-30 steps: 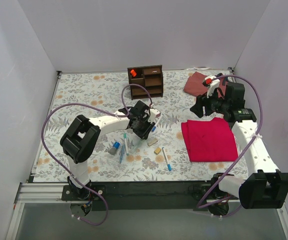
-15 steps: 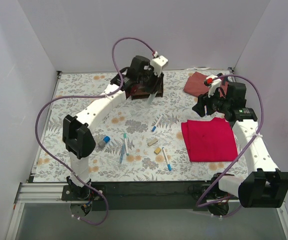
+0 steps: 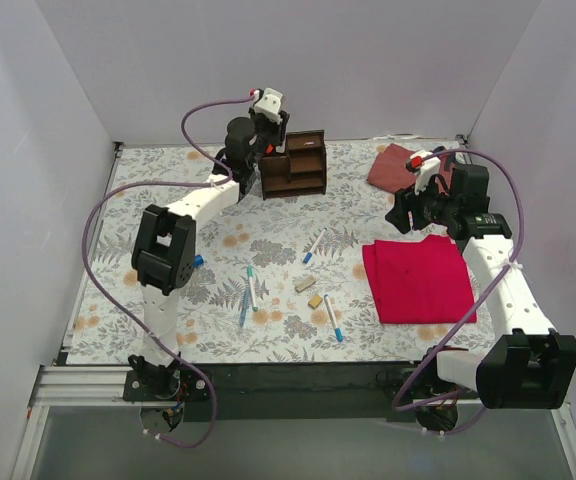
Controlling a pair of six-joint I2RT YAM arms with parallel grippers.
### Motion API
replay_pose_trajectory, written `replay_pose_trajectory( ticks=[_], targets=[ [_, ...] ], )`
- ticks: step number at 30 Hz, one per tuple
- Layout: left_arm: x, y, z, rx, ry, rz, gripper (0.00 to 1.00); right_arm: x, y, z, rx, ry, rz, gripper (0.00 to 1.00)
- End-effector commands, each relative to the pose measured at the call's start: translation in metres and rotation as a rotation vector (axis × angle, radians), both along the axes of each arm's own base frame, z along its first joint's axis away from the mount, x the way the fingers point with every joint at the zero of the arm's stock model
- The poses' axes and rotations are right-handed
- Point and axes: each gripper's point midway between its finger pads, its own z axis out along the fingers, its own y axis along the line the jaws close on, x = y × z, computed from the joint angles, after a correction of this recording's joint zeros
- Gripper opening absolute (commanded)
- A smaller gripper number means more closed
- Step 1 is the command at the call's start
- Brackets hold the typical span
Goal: Sort the stationery into containers
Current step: Place the pen in the storage box.
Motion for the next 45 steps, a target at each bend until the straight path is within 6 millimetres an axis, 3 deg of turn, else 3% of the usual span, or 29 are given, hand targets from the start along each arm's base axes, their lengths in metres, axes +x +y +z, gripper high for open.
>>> replay_pose_trajectory(
  ticks=[1, 5, 12, 18, 22, 28, 33, 35, 38, 39, 40, 43, 45],
  targets=[
    [0.027, 0.009, 0.073, -0.170, -0.279, 0.064, 0.00, 0.011, -0.003, 0.006, -0.011, -0.039, -0.007, 0.64],
    [0.051, 0.003, 0.060, -0.173, -0.284, 0.070, 0.00, 0.016, -0.005, 0.004, -0.018, -0.029, -0.017, 0.64],
    [0.068, 0.030, 0.050, -0.182, -0.266, 0.131, 0.00, 0.032, -0.007, 0.002, -0.024, -0.017, -0.022, 0.64],
    [0.053, 0.049, 0.046, -0.165, -0.239, 0.141, 0.00, 0.044, -0.005, 0.000, -0.019, -0.006, -0.015, 0.64],
    [0.036, 0.037, 0.026, -0.129, -0.197, 0.055, 0.00, 0.051, -0.004, -0.001, -0.012, 0.000, -0.011, 0.64],
    [0.029, 0.032, 0.025, -0.160, -0.161, 0.019, 0.00, 0.058, -0.003, 0.000, -0.012, -0.004, -0.010, 0.64],
    [0.028, 0.022, 0.010, -0.136, -0.109, -0.026, 0.01, 0.053, -0.004, -0.006, -0.014, 0.006, -0.010, 0.64],
    [0.030, 0.022, 0.005, -0.130, -0.098, -0.024, 0.06, 0.051, -0.003, -0.009, -0.013, 0.011, -0.010, 0.64],
    [0.036, 0.025, -0.003, -0.114, -0.089, 0.003, 0.31, 0.047, -0.004, -0.009, -0.014, 0.010, -0.012, 0.64],
    [0.037, 0.026, 0.001, -0.112, -0.099, 0.008, 0.39, 0.046, -0.004, -0.010, -0.016, 0.012, -0.013, 0.64],
    [0.038, 0.028, 0.005, -0.113, -0.109, 0.024, 0.55, 0.045, -0.004, -0.011, -0.016, 0.014, -0.013, 0.64],
    [0.038, 0.040, 0.027, -0.112, -0.163, 0.067, 0.71, 0.044, -0.004, -0.015, -0.016, 0.019, -0.011, 0.64],
    [0.039, 0.057, 0.042, -0.103, -0.193, 0.101, 0.73, 0.043, -0.003, -0.015, -0.011, 0.021, -0.009, 0.65]
  ],
)
